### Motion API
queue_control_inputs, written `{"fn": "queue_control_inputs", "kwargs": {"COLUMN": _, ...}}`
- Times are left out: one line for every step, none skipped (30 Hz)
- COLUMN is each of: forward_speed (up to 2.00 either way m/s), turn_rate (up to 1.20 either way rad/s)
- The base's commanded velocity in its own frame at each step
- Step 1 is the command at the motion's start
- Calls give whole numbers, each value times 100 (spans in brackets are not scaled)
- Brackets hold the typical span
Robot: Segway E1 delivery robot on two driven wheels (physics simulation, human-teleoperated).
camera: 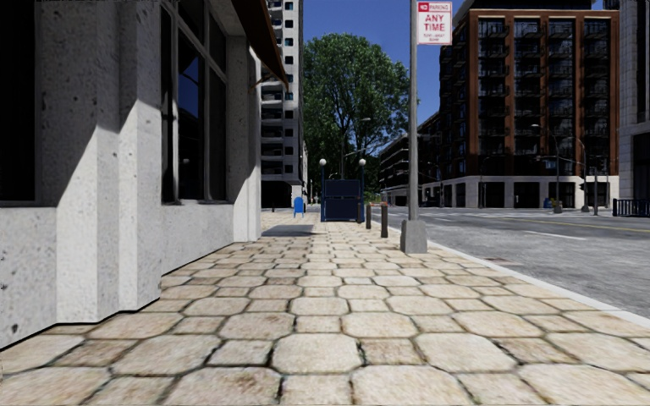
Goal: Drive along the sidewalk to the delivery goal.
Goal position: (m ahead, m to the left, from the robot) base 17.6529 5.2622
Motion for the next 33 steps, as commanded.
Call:
{"fn": "queue_control_inputs", "kwargs": {"forward_speed": 200, "turn_rate": 0}}
{"fn": "queue_control_inputs", "kwargs": {"forward_speed": 200, "turn_rate": 0}}
{"fn": "queue_control_inputs", "kwargs": {"forward_speed": 200, "turn_rate": 0}}
{"fn": "queue_control_inputs", "kwargs": {"forward_speed": 200, "turn_rate": 0}}
{"fn": "queue_control_inputs", "kwargs": {"forward_speed": 200, "turn_rate": 0}}
{"fn": "queue_control_inputs", "kwargs": {"forward_speed": 200, "turn_rate": 0}}
{"fn": "queue_control_inputs", "kwargs": {"forward_speed": 200, "turn_rate": 0}}
{"fn": "queue_control_inputs", "kwargs": {"forward_speed": 200, "turn_rate": 0}}
{"fn": "queue_control_inputs", "kwargs": {"forward_speed": 200, "turn_rate": 0}}
{"fn": "queue_control_inputs", "kwargs": {"forward_speed": 200, "turn_rate": 0}}
{"fn": "queue_control_inputs", "kwargs": {"forward_speed": 200, "turn_rate": 0}}
{"fn": "queue_control_inputs", "kwargs": {"forward_speed": 200, "turn_rate": 0}}
{"fn": "queue_control_inputs", "kwargs": {"forward_speed": 200, "turn_rate": 0}}
{"fn": "queue_control_inputs", "kwargs": {"forward_speed": 200, "turn_rate": 0}}
{"fn": "queue_control_inputs", "kwargs": {"forward_speed": 200, "turn_rate": 0}}
{"fn": "queue_control_inputs", "kwargs": {"forward_speed": 200, "turn_rate": 0}}
{"fn": "queue_control_inputs", "kwargs": {"forward_speed": 200, "turn_rate": 0}}
{"fn": "queue_control_inputs", "kwargs": {"forward_speed": 200, "turn_rate": 0}}
{"fn": "queue_control_inputs", "kwargs": {"forward_speed": 200, "turn_rate": 0}}
{"fn": "queue_control_inputs", "kwargs": {"forward_speed": 200, "turn_rate": 0}}
{"fn": "queue_control_inputs", "kwargs": {"forward_speed": 200, "turn_rate": 0}}
{"fn": "queue_control_inputs", "kwargs": {"forward_speed": 200, "turn_rate": 0}}
{"fn": "queue_control_inputs", "kwargs": {"forward_speed": 200, "turn_rate": 0}}
{"fn": "queue_control_inputs", "kwargs": {"forward_speed": 200, "turn_rate": 0}}
{"fn": "queue_control_inputs", "kwargs": {"forward_speed": 200, "turn_rate": 0}}
{"fn": "queue_control_inputs", "kwargs": {"forward_speed": 200, "turn_rate": 0}}
{"fn": "queue_control_inputs", "kwargs": {"forward_speed": 200, "turn_rate": 0}}
{"fn": "queue_control_inputs", "kwargs": {"forward_speed": 200, "turn_rate": 0}}
{"fn": "queue_control_inputs", "kwargs": {"forward_speed": 200, "turn_rate": 0}}
{"fn": "queue_control_inputs", "kwargs": {"forward_speed": 200, "turn_rate": 0}}
{"fn": "queue_control_inputs", "kwargs": {"forward_speed": 200, "turn_rate": 0}}
{"fn": "queue_control_inputs", "kwargs": {"forward_speed": 200, "turn_rate": 0}}
{"fn": "queue_control_inputs", "kwargs": {"forward_speed": 200, "turn_rate": 0}}
